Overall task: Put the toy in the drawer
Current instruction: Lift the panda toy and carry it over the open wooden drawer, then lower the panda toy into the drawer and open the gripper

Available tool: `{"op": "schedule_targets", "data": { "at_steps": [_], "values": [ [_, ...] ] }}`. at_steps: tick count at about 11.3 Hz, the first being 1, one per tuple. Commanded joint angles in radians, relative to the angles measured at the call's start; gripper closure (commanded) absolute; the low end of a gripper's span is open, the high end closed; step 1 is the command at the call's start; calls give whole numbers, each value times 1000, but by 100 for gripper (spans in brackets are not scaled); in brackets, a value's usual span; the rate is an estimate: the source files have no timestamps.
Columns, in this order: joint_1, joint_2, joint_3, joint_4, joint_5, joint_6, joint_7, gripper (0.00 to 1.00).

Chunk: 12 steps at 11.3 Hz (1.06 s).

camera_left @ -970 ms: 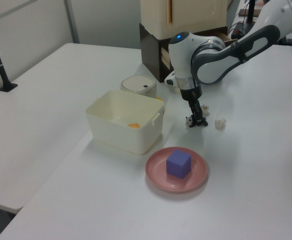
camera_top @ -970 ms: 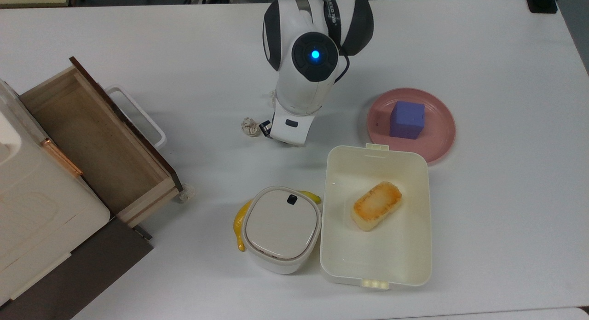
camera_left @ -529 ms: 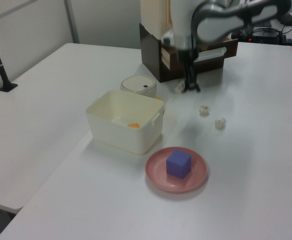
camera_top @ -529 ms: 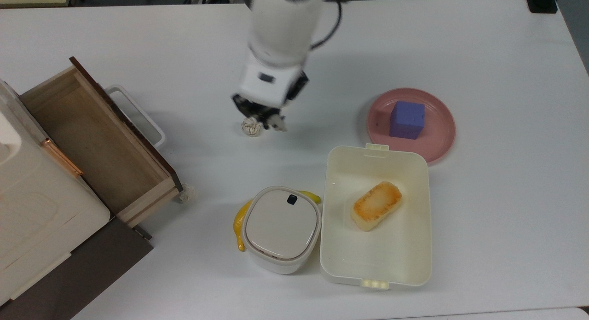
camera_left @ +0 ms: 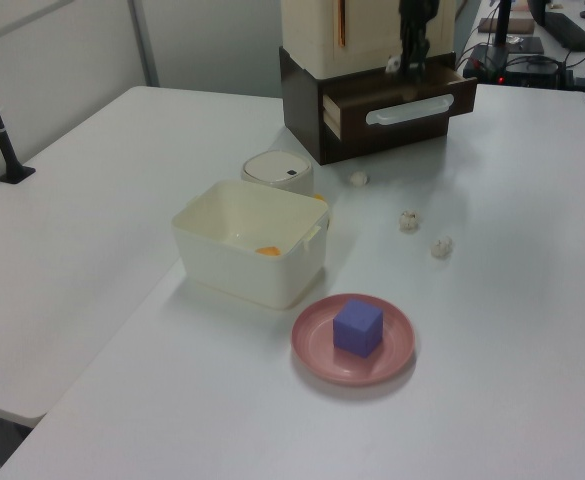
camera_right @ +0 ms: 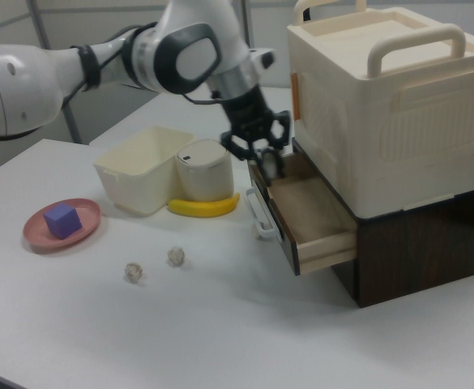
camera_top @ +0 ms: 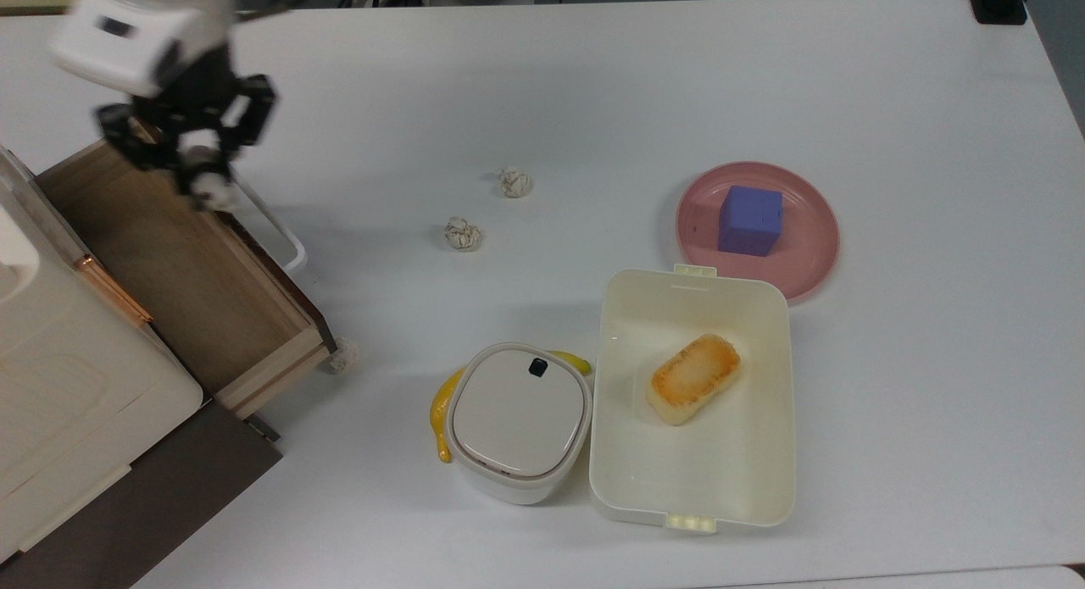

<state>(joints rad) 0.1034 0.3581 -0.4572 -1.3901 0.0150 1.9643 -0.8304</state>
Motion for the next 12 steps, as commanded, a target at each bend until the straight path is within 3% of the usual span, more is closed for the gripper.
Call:
{"op": "schedule_targets", "data": {
  "at_steps": [1,3,5,6,7,9,12],
  "values": [
    [3,19,-83,-53,49,141,-102,71],
    [-2,68,-83,-73,48,165,-96,68],
    [-31,90,-83,-78,54,186,-87,58],
    [-34,90,-83,-76,80,189,-81,37],
    [-36,84,-86,-73,136,188,-76,0],
    [-24,27,-83,-67,152,174,12,0],
    [57,-98,-63,-67,131,-95,395,0]
  ]
}}
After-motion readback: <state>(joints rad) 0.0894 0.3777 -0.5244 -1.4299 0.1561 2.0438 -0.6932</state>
